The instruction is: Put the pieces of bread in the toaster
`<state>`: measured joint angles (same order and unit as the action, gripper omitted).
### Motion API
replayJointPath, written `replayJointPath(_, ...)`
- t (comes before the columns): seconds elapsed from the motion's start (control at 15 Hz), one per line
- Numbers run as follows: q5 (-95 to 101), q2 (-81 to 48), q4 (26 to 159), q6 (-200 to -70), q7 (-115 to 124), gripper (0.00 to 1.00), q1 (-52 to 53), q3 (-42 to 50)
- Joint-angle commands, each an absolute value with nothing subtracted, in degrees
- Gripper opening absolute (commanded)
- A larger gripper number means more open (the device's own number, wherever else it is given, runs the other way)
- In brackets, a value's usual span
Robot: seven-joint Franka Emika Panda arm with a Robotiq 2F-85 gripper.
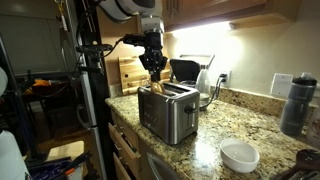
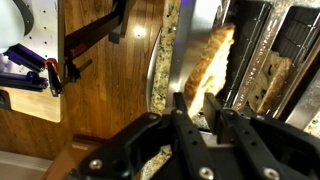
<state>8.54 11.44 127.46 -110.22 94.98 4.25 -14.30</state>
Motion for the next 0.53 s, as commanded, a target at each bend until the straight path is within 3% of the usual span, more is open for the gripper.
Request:
replayJointPath(0.0, 9.5, 11.6, 127.8, -111.5, 96.6, 0.57, 4.7, -13.4)
replayJointPath(0.47, 9.4, 13.3, 129.4, -111.9, 96.0, 1.00, 4.8, -12.8)
